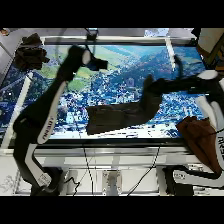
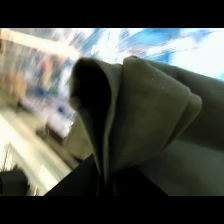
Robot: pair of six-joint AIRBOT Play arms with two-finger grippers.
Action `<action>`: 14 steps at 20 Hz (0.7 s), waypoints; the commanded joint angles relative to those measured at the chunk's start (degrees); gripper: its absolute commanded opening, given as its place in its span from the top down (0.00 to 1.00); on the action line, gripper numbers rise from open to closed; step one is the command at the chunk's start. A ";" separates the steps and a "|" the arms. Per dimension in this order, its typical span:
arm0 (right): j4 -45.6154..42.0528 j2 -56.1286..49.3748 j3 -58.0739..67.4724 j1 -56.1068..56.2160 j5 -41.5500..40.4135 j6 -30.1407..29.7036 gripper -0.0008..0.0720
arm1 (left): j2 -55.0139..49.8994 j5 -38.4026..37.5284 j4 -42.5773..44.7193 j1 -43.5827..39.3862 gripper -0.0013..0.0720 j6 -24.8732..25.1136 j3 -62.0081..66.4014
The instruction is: Fold the shirts.
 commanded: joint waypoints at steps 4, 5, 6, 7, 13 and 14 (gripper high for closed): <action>-9.38 -2.12 0.04 29.99 -17.84 12.76 0.96 | 5.20 -6.14 1.77 5.77 0.97 5.03 0.09; -8.83 -3.61 0.04 32.63 -18.82 14.29 0.96 | 5.22 -6.82 1.75 6.03 0.97 5.60 0.07; -8.35 -5.49 0.04 35.28 -20.28 14.99 0.95 | 5.29 -7.04 1.66 6.16 0.97 5.99 -0.24; -8.15 -7.34 0.04 37.55 -22.45 15.93 0.95 | 5.46 -7.06 1.70 6.21 0.97 6.54 -0.90; -6.64 -10.62 0.07 40.09 -22.80 17.07 0.45 | 5.51 -7.72 1.66 6.40 0.97 8.07 -3.56; -7.10 -10.38 0.07 38.73 -23.02 17.07 0.45 | 5.51 -7.78 1.62 6.47 0.97 8.07 -3.54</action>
